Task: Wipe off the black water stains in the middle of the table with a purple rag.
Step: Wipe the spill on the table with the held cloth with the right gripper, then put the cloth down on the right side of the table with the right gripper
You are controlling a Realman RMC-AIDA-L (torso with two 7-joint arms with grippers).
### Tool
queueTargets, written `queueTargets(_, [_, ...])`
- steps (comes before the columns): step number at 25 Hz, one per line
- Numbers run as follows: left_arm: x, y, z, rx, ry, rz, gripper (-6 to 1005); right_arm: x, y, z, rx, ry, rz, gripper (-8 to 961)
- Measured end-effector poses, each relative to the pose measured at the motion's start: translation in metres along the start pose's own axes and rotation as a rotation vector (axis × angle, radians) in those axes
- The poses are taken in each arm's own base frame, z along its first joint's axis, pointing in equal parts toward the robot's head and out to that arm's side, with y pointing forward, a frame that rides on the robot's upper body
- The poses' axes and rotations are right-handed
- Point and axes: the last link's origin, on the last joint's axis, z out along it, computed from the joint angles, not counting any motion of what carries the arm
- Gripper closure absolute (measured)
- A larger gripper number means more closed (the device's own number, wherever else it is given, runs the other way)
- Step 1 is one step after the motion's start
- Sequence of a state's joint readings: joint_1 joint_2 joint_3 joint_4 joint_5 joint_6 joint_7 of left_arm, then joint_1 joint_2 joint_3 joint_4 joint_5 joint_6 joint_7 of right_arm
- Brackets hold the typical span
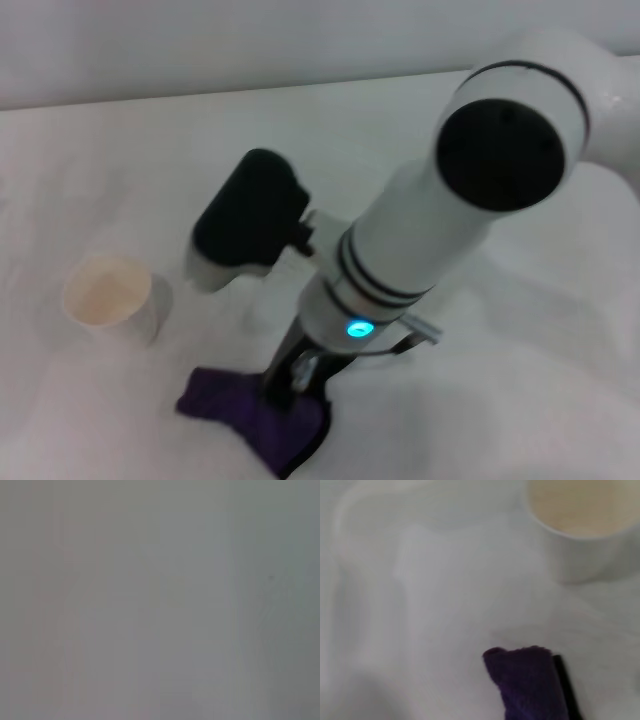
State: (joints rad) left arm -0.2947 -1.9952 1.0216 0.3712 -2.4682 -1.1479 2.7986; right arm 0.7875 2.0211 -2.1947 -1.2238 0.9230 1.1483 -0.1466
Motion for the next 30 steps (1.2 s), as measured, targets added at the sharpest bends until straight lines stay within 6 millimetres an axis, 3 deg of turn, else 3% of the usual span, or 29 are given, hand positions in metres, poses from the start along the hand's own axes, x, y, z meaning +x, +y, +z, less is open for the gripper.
queueTargets(1, [0.000,0.000,0.001,0.000,-0.002,-0.001,112,0.000,0.000,0.000,0.000,0.000,0.000,884])
queueTargets(14, [-0.006,0.004,0.003,0.016,-0.041,-0.022,112,0.047,-0.092,-0.055,0.247,0.012,0.202,875])
queueTargets(20, [-0.006,0.005,0.006,0.038,-0.038,-0.040,112,0.065,-0.126,-0.078,0.329,-0.012,0.285,871])
queueTargets(30, [-0.005,0.010,0.009,0.032,-0.031,-0.047,111,0.075,-0.143,-0.067,0.301,-0.004,0.284,864])
